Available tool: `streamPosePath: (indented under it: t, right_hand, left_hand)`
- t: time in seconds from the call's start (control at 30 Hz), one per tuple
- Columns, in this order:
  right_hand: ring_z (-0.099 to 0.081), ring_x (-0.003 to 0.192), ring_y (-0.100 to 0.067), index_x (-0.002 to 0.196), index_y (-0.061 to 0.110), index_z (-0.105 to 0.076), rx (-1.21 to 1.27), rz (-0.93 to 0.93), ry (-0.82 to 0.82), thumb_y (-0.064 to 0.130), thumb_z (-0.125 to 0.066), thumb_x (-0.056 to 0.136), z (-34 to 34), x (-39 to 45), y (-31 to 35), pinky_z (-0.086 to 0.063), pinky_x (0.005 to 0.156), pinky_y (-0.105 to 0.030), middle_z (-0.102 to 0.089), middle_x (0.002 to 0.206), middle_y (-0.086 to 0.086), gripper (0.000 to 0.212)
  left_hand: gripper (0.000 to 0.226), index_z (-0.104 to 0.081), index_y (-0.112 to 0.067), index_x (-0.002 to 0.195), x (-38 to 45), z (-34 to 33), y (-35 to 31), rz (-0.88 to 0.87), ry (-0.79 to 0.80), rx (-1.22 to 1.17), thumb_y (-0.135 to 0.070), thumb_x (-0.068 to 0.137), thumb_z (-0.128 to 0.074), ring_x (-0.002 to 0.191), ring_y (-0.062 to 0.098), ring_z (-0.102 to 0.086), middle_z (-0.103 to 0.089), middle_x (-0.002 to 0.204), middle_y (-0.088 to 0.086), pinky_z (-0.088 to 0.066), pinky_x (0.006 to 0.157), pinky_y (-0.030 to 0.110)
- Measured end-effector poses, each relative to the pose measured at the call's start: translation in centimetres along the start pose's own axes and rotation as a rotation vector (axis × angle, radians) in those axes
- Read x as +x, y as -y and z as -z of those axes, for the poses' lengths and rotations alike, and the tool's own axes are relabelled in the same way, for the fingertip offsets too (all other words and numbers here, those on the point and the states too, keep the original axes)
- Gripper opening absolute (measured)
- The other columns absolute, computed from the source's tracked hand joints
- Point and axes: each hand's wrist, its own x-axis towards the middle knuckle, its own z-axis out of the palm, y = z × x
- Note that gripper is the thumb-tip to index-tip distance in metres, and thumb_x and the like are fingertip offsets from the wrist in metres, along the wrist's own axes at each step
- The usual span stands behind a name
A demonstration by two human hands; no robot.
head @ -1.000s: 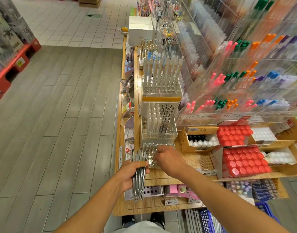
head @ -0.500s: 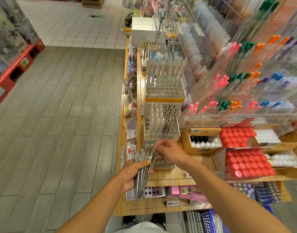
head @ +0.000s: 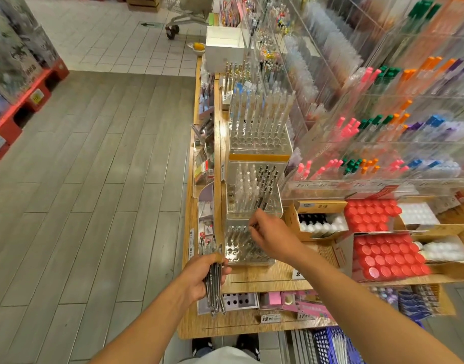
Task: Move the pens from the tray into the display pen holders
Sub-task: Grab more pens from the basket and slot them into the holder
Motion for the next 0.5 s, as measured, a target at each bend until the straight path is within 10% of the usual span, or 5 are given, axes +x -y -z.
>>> streamPosePath:
  t: [0.5]
  right_hand:
    - [-0.055, 0.064, -0.016, 0.094, 0.016, -0.047, -0.09, 0.033, 0.032, 0.017, -0.052, 0.096, -0.4, 1.4, 0.8, -0.045, 0.057, -0.031, -0.056, 0.077, 0.002, 0.005]
  left_hand:
    - [0.015, -0.062, 0.01, 0.102, 0.3, 0.2, -0.6, 0.004, 0.024, -0.001, -0.001, 0.091, -0.062, 0.062, 0.027, -0.067, -0.067, 0.075, 0.022, -0.06, 0.054, 0.033]
